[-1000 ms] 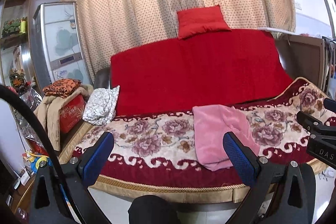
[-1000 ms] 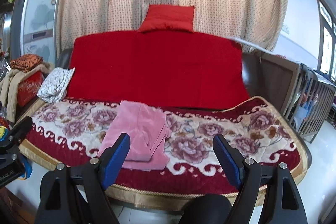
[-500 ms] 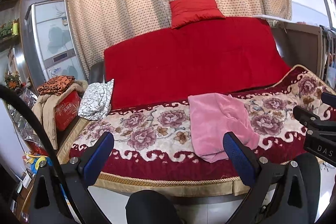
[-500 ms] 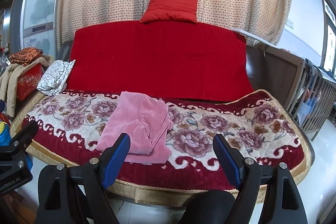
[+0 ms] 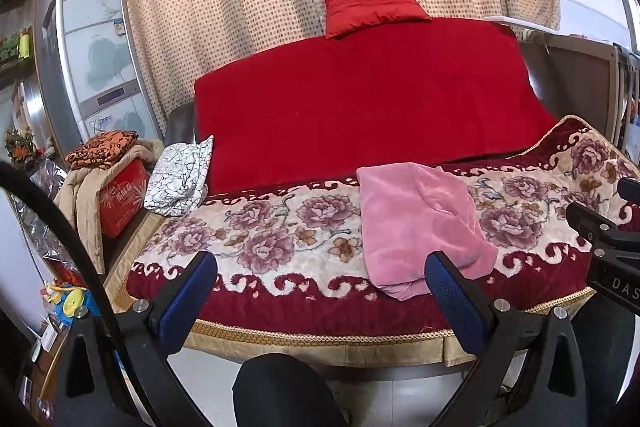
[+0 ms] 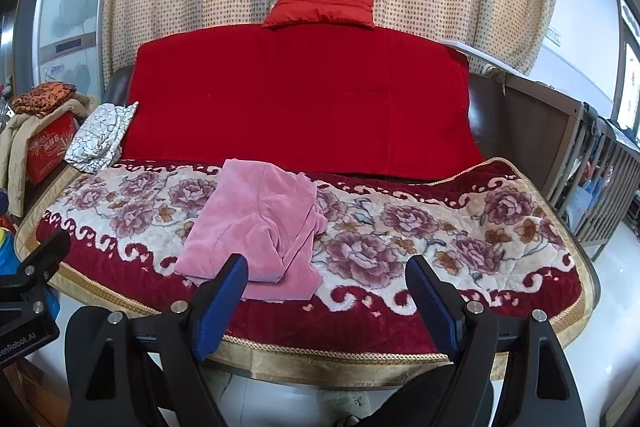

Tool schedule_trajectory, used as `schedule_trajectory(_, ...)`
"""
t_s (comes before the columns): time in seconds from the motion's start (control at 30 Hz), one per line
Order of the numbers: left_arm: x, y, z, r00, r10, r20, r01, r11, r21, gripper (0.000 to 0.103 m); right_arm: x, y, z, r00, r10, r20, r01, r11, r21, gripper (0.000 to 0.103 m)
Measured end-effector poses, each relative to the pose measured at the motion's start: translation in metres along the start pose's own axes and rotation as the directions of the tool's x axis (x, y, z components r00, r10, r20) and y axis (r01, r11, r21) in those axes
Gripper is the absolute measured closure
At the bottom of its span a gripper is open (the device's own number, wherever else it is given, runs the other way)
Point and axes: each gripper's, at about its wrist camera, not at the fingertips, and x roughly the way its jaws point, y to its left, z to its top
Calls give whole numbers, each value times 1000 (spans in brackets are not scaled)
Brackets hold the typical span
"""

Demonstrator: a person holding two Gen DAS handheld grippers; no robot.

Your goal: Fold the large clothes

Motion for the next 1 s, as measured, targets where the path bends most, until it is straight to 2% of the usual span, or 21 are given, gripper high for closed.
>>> schedule_trajectory(0.47,25,14,0,999,17,-47,-19,999,-44,0,19,14,10,1000,-2,-21,2,999,-34,19)
schedule_trajectory(0.83,80,30,13,990,85,-112,-96,991,-92,0,71,43,27,997,25,-75,-32,995,-99,19)
schedule_trajectory(1.0,107,28,25,987,93,-132,-107,990,-97,0,98,46,35,995,30,-99,-41,993,-110,19)
